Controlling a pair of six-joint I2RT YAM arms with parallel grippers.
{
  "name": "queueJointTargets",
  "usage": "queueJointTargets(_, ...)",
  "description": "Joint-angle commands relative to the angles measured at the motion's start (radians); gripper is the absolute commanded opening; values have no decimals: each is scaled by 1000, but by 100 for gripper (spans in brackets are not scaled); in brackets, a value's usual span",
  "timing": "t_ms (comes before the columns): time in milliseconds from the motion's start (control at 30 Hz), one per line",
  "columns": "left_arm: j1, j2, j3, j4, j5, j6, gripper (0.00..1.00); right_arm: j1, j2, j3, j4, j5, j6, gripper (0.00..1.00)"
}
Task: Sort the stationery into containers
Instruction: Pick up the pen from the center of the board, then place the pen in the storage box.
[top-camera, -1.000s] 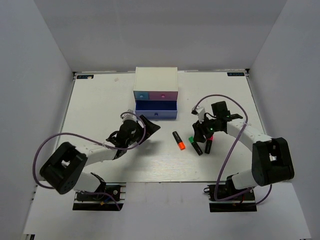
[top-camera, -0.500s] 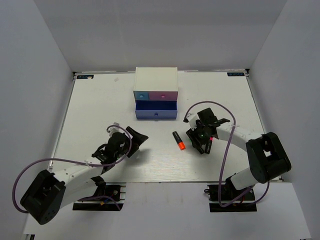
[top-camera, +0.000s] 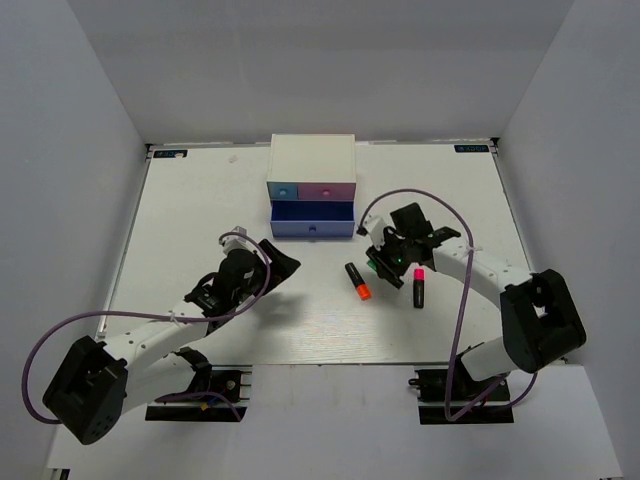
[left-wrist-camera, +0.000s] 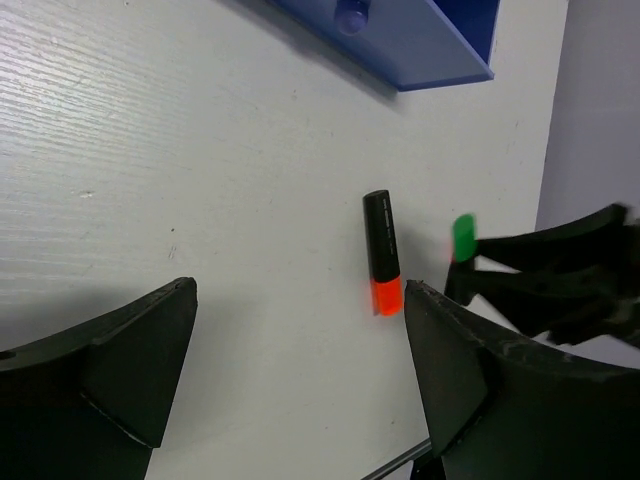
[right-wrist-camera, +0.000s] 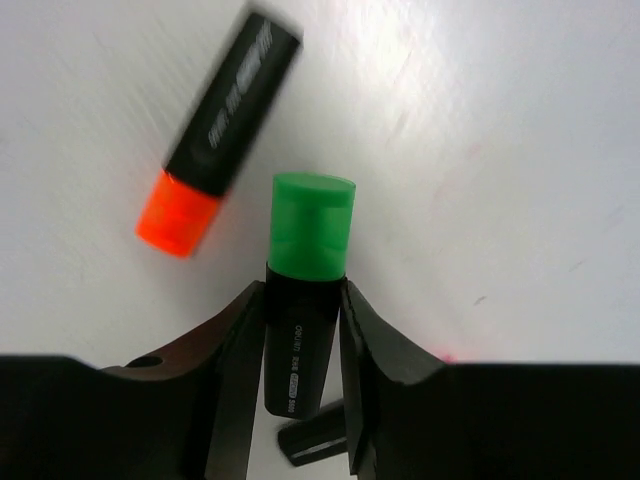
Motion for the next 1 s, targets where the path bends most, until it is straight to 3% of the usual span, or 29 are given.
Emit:
queueJointTargets(0, -4, -2, 22, 4, 13, 43, 94, 6, -51, 160, 53, -151, -181, 13)
queueJointTargets(300, -4, -38, -8, 13, 31, 61, 90, 37, 162, 512, 41, -409, -408, 13)
queueJointTargets(533, -4, -38, -8, 4, 49, 70, 88, 67, 277, 574, 123, -491, -629, 14)
queueJointTargets(733, -4, -29, -8, 13, 60, 98, 87, 80, 311, 517, 344, -428, -614, 18)
queueJointTargets(867, -4, -20, -8, 24, 80, 107, 87, 76, 330, 528, 347, -420, -625, 18)
queueJointTargets(967, -4, 3, 1, 44, 91, 107, 87, 78, 351, 523, 358, -402, -631, 24)
